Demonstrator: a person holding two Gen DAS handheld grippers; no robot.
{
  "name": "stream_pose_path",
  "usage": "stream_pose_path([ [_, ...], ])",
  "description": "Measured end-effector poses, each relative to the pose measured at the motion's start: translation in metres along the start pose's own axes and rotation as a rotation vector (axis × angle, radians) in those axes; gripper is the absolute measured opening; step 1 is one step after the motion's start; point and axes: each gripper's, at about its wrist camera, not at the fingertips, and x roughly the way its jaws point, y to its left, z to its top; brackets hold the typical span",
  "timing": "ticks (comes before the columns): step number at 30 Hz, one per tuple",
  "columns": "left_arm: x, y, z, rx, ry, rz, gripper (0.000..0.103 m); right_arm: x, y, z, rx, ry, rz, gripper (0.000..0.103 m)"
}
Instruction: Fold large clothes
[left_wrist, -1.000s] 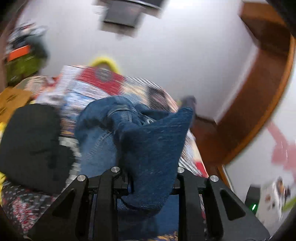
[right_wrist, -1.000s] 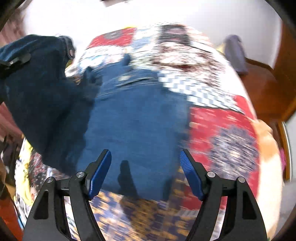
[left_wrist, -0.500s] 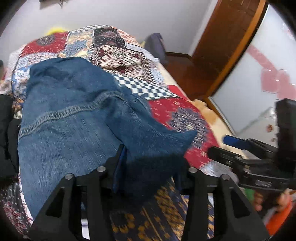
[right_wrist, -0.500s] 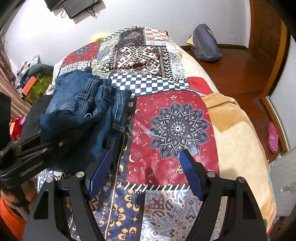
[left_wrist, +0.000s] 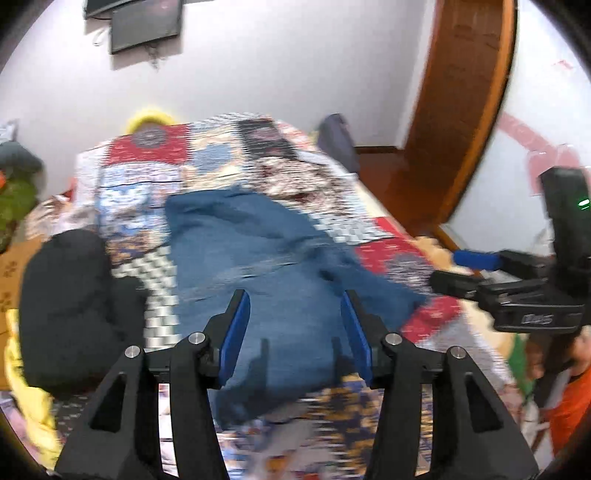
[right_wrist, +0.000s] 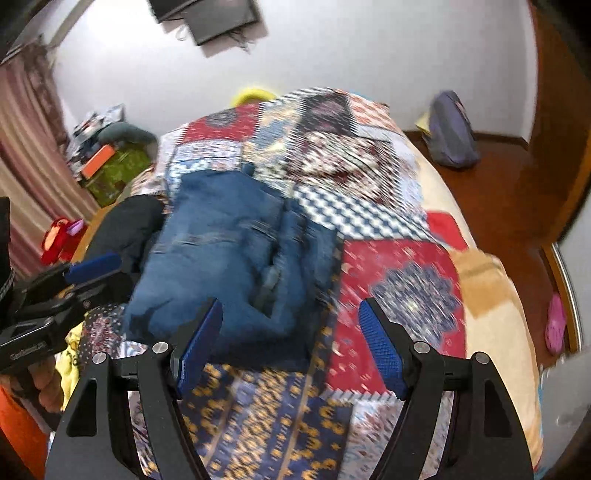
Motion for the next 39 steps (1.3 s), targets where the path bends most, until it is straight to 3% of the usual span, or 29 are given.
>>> stream_pose_path([
  [7,0.038,0.053,-0.022,-0.077,0.134,0.060,0.050,0.048,0.024,0.010,-0.054,0.070,0.051,0.073],
  [10,0.066,0.064,-0.043,-0.118,0.220,0.043,0.051,0.076,0.017,0.001,-0.063,0.141,0.015,0.073],
  [12,0.070,0.066,-0.056,-0.157,0.219,0.058,0.064,0.088,0.003,-0.008,-0.048,0.172,-0.015,0.073],
  [14,0.069,0.067,-0.063,-0.173,0.204,0.055,0.067,0.092,-0.014,-0.017,-0.006,0.192,0.024,0.074],
  [18,0.065,0.068,-0.074,-0.204,0.188,0.034,0.071,0.086,-0.043,-0.038,0.108,0.187,0.113,0.076],
  [24,0.054,0.058,-0.077,-0.150,0.156,0.081,0.071,0.066,-0.042,-0.054,0.077,0.153,0.064,0.080],
  [32,0.029,0.059,-0.071,-0.106,0.141,0.142,0.071,0.046,-0.031,-0.034,0.022,0.134,-0.022,0.082],
  [35,0.021,0.067,-0.063,-0.090,0.115,0.179,0.071,0.043,-0.022,-0.022,-0.007,0.109,-0.004,0.082],
  [39,0.024,0.087,-0.047,-0.130,0.117,0.174,0.076,0.054,-0.012,-0.007,-0.022,0.100,0.026,0.082],
])
